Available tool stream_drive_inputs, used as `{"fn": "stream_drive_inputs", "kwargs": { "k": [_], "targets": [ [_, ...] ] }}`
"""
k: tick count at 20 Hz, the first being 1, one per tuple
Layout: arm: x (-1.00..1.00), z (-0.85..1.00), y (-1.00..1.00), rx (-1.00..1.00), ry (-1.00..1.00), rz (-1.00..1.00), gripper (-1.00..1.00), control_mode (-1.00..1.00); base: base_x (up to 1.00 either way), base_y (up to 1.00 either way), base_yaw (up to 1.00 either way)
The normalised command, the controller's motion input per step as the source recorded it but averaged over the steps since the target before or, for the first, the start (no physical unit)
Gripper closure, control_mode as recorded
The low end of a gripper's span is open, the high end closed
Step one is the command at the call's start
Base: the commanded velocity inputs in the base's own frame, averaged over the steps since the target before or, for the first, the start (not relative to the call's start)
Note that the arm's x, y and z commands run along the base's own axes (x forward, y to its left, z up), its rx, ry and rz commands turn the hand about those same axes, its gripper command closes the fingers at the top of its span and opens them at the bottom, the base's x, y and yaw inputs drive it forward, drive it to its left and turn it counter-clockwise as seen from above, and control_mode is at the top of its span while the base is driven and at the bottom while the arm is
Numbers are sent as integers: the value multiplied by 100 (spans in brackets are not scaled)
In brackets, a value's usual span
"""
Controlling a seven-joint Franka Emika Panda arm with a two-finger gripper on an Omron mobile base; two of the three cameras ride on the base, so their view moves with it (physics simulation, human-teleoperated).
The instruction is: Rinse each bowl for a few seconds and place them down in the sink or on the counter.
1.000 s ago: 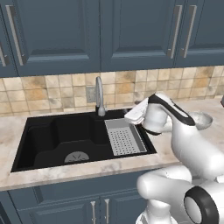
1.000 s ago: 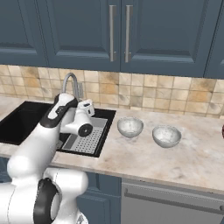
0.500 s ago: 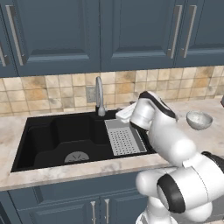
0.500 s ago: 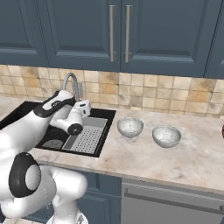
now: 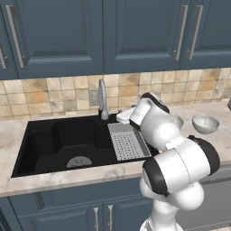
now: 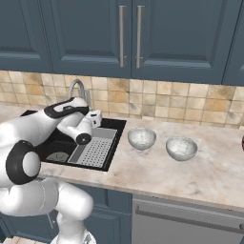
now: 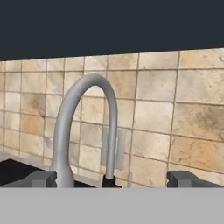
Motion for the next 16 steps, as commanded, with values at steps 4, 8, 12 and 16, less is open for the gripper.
{"fn": "stream_drive_inputs", "kwargs": {
  "k": [4,8,12,16],
  "targets": [
    [35,-22,-15,6,2,0,-100,-100,0,0,0],
    [34,-19,-3,5,0,1,-100,-100,0,0,0],
    [32,-15,2,2,0,2,-100,-100,0,0,0],
    [31,-16,8,1,-1,1,-100,-100,0,0,0]
  ]
}}
